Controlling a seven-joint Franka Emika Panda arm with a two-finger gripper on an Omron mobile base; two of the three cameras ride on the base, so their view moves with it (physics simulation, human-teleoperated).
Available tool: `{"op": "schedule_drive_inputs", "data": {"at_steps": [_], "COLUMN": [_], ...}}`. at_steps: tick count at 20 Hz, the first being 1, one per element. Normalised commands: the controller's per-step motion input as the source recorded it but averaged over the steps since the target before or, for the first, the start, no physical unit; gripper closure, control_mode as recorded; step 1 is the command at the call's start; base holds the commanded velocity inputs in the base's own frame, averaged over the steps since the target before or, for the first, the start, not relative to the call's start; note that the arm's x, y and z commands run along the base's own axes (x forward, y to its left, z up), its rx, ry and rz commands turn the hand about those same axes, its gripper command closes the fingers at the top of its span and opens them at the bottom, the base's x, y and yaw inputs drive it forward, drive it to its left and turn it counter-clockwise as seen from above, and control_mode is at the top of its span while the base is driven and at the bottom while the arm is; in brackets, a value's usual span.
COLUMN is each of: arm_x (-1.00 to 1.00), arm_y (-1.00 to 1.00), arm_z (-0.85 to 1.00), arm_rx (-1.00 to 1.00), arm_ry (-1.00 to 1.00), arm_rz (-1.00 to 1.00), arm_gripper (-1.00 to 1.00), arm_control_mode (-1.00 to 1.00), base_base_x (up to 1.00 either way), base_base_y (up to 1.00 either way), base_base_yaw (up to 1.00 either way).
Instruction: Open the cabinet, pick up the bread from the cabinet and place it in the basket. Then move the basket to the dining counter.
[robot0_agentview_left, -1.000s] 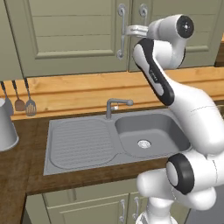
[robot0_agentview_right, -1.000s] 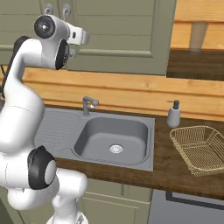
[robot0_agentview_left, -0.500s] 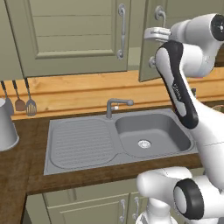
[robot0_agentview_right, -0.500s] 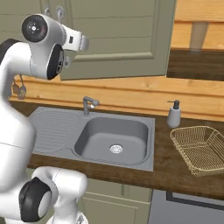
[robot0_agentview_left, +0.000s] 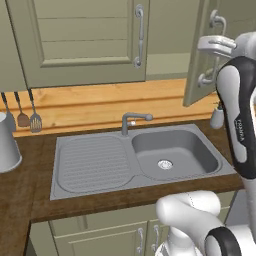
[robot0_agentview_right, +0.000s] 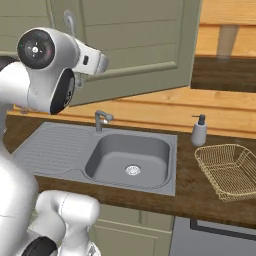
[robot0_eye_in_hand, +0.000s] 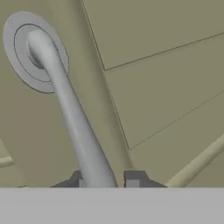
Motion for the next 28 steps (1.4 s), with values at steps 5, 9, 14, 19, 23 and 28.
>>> {"op": "schedule_drive_inputs", "data": {"at_steps": [5, 9, 14, 19, 23, 28], "arm_x": [-1.0, -0.97, -0.08, -0.47, -0.52, 0.1], "arm_y": [-0.53, -0.31, 0.5, 0.16, 0.6, 0.92], "arm_z": [0.32, 0.02, -0.72, -0.13, -0.05, -0.42], "arm_rx": [0.09, 0.05, 0.01, 0.04, 0.05, 0.04], "arm_ry": [0.05, 0.06, 0.19, 0.21, 0.24, 0.14], "arm_rz": [0.0, -0.01, -0.06, -0.01, -0.02, -0.09], "arm_gripper": [1.0, -1.0, -1.0, -1.0, -1.0, -1.0], "arm_control_mode": [-1.0, -1.0, -1.0, -1.0, -1.0, -1.0], "base_base_x": [0.0, 0.0, 0.0, 0.0, 0.0, 0.0], "base_base_y": [0.0, 0.0, 0.0, 0.0, 0.0, 0.0], "base_base_yaw": [0.0, 0.0, 0.0, 0.0, 0.0, 0.0]}}
